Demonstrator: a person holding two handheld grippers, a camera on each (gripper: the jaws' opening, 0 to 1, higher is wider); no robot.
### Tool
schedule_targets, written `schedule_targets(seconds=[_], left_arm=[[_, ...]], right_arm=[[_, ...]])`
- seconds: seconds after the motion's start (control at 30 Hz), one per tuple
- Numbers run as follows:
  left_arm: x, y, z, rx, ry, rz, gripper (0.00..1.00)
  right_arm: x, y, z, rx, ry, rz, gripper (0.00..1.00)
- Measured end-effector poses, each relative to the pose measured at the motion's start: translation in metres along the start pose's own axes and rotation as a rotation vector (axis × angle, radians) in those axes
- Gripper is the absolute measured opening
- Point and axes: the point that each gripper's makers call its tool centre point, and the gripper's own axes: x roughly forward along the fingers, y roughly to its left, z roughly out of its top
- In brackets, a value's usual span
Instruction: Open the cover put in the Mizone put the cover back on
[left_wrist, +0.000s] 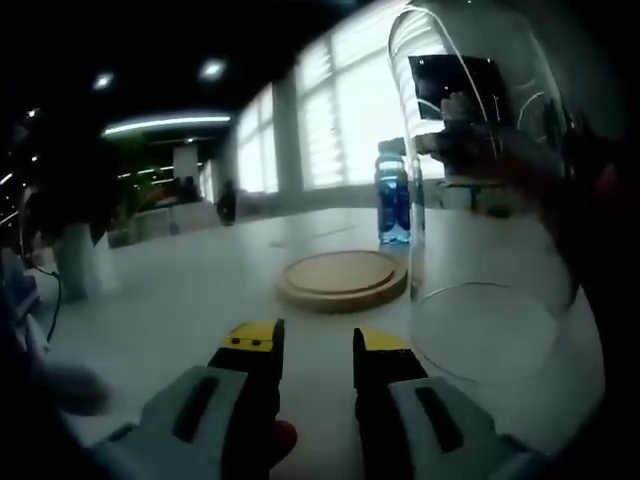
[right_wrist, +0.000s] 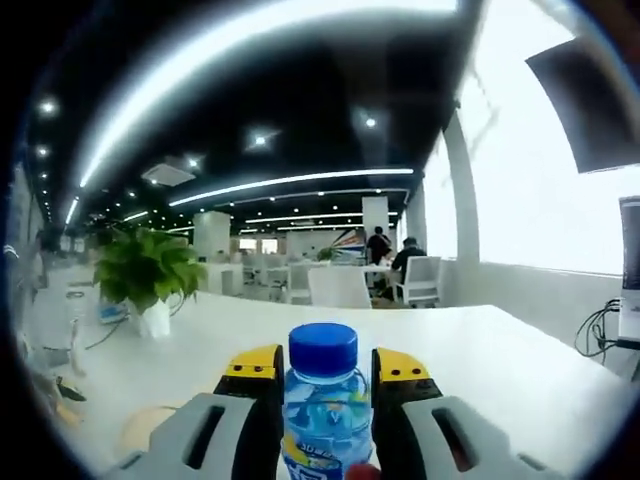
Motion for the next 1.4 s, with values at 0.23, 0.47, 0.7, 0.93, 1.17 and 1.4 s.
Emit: schedule_targets(seconds=[0.23, 0.47, 0.7, 0.93, 1.17, 1.4], left_arm=[[-0.001, 0.001, 0.003, -0.021, -0.015, -0.001, 0.21], [-0.001, 0.002, 0.003, -0.034, -0.018, -0.001, 0.21], [0.0, 0.002, 0.002, -0.027, -0.012, -0.003, 0.21], [0.001, 0.001, 0.001, -0.013, -0.003, -0.001, 0.21], [0.001, 0.001, 0.0, -0.009, 0.0, -0.001, 0.21], [0.001, 0.0, 0.0, -0.009, 0.0, -0.002, 0.21]], right_arm=[[0.008, 0.008, 0.006, -0.06, 0.005, 0.004, 0.27], [0.013, 0.007, 0.006, -0.094, 0.02, -0.008, 0.26], [0.017, 0.001, 0.003, -0.049, 0.011, -0.005, 0.24], [0.006, 0.009, 0.005, -0.052, -0.018, 0.0, 0.23], [0.014, 0.0, 0.005, -0.041, -0.021, -0.006, 0.23], [0.012, 0.002, 0.006, -0.035, -0.026, -0.005, 0.23]])
